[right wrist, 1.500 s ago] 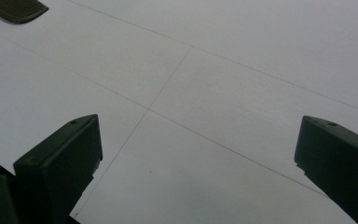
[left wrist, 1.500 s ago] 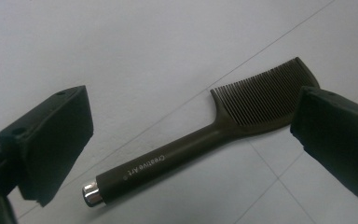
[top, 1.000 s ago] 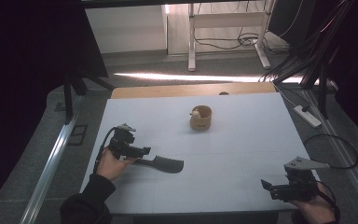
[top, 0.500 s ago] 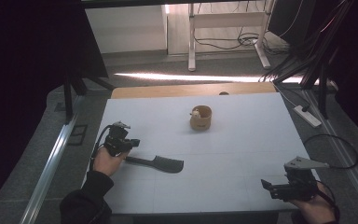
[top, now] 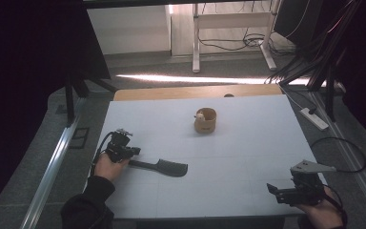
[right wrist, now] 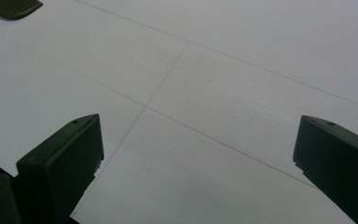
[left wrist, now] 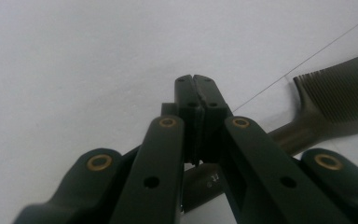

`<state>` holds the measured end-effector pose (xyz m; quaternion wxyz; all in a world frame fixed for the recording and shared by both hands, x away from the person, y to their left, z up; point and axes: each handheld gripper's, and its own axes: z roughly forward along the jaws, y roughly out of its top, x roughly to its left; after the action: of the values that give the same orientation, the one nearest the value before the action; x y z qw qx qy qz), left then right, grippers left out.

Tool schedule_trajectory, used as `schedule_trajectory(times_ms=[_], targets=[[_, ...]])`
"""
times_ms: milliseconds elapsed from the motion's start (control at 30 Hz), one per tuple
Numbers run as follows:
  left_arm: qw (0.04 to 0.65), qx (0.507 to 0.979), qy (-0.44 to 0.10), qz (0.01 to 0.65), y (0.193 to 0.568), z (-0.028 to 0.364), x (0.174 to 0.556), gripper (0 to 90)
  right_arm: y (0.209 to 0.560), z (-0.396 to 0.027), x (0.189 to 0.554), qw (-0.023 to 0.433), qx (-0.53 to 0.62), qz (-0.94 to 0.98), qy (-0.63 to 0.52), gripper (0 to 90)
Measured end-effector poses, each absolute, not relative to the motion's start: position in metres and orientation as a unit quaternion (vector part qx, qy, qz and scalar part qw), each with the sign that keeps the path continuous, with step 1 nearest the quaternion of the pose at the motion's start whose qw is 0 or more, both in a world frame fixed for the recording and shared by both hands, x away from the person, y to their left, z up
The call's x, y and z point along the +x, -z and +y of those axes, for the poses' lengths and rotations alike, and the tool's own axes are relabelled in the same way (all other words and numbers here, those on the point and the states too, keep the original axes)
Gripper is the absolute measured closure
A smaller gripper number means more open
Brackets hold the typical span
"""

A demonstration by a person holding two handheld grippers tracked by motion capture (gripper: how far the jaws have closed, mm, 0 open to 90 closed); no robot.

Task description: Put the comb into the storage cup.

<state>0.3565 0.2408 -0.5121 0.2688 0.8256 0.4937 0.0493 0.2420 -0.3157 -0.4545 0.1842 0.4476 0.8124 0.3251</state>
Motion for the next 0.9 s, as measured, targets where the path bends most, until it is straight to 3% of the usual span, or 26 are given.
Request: schedule_trajectory(times_ms=[900], targets=[[0.219, 0.847, 0.009, 0.485, 0.518, 0.246, 0.334, 88.3, 0.454, -0.315, 0.241, 0.186, 0.444, 0.814, -0.324, 2.5]])
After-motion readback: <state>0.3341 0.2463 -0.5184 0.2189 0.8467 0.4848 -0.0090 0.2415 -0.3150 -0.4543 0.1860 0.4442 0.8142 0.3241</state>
